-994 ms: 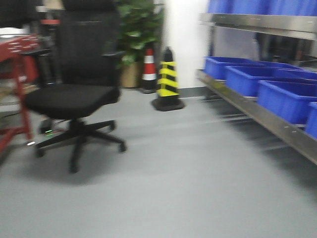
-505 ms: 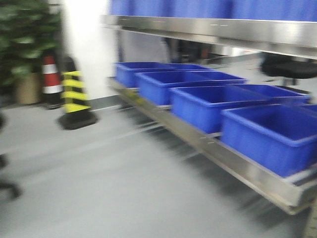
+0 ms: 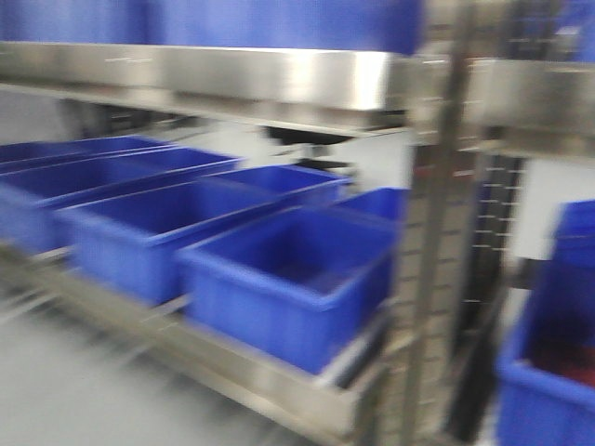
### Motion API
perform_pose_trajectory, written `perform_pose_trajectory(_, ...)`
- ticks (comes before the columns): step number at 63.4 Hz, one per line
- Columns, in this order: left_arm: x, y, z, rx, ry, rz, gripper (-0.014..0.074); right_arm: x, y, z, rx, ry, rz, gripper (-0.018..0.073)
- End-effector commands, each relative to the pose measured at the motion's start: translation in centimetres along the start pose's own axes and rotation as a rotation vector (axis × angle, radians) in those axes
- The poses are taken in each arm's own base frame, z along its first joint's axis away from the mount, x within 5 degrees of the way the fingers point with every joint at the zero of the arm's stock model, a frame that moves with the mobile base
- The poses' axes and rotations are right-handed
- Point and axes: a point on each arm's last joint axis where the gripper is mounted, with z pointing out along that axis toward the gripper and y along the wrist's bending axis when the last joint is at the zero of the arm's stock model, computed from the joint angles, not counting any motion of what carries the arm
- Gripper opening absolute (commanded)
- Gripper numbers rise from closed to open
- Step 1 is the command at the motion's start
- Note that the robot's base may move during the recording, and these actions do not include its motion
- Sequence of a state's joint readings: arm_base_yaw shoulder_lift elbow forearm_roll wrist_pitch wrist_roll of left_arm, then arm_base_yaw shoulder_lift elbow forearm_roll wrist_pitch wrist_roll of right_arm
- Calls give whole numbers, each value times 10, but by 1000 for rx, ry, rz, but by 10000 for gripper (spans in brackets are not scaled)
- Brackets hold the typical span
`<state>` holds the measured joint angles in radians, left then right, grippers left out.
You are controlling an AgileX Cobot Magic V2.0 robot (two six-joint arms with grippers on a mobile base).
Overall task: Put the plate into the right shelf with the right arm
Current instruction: 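Drive up to the steel shelf with blue bins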
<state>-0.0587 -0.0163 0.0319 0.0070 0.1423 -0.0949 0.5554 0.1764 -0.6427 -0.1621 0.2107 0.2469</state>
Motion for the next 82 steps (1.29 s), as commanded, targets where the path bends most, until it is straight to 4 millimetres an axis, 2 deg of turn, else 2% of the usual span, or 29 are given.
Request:
perform_pose_trajectory(1, -5, -1, 0, 10, -85, -6, -47, -16, 3, 2, -22, -101, -8, 67)
perform_pose_trajectory(82, -5, -1, 0, 10, -85, -6, -47, -16, 3, 2, -22, -101, -8, 67)
